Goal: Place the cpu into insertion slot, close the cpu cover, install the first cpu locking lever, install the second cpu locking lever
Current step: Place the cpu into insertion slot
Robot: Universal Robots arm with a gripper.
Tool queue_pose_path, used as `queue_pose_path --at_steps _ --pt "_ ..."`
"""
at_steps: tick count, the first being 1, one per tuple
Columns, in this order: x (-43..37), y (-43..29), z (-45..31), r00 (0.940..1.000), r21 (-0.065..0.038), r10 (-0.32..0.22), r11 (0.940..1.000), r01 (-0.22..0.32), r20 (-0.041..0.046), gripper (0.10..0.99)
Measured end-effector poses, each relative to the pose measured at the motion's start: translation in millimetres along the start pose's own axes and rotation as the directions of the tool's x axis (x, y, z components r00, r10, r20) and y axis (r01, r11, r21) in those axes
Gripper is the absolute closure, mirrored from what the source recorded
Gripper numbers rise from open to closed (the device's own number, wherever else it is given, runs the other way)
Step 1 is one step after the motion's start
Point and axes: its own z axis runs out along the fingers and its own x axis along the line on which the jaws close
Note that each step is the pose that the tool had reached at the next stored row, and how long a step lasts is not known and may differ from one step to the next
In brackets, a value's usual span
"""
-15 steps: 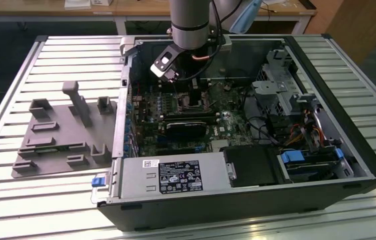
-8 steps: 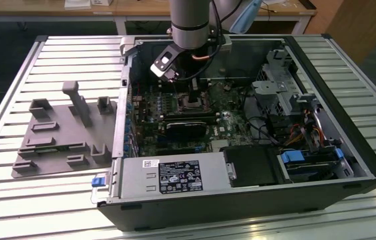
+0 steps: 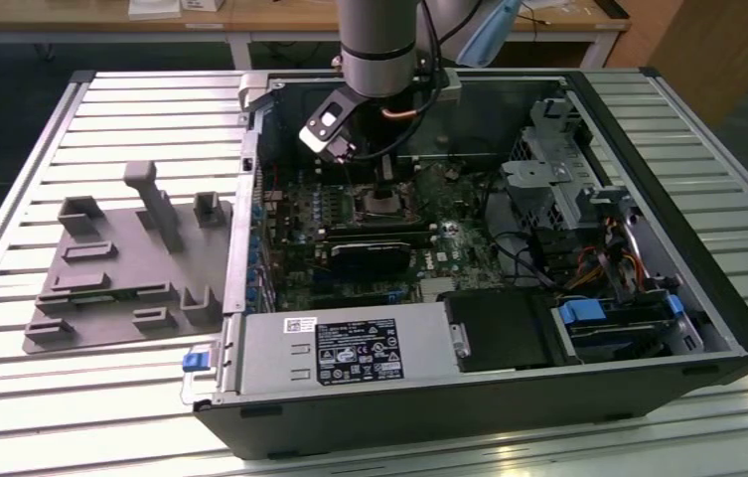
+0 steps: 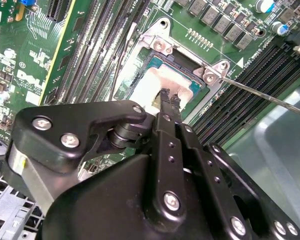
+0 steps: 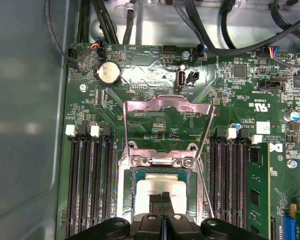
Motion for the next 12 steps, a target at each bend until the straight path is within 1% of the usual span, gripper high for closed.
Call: queue_pose_path --at_steps 3,6,9,12 --pt "0.0 0.0 -0.2 1.0 0.0 0.0 1.0 0.0 0.0 0.984" --pt "0.0 0.3 -3.3 1.0 0.0 0.0 1.0 0.0 0.0 0.984" --pt "-0.1 0.9 -10.1 1.0 0.0 0.001 1.0 -0.001 -0.0001 0.984" --pt "-0.2 1.7 -19.2 1.0 0.0 0.002 1.0 -0.002 -0.0005 0.984"
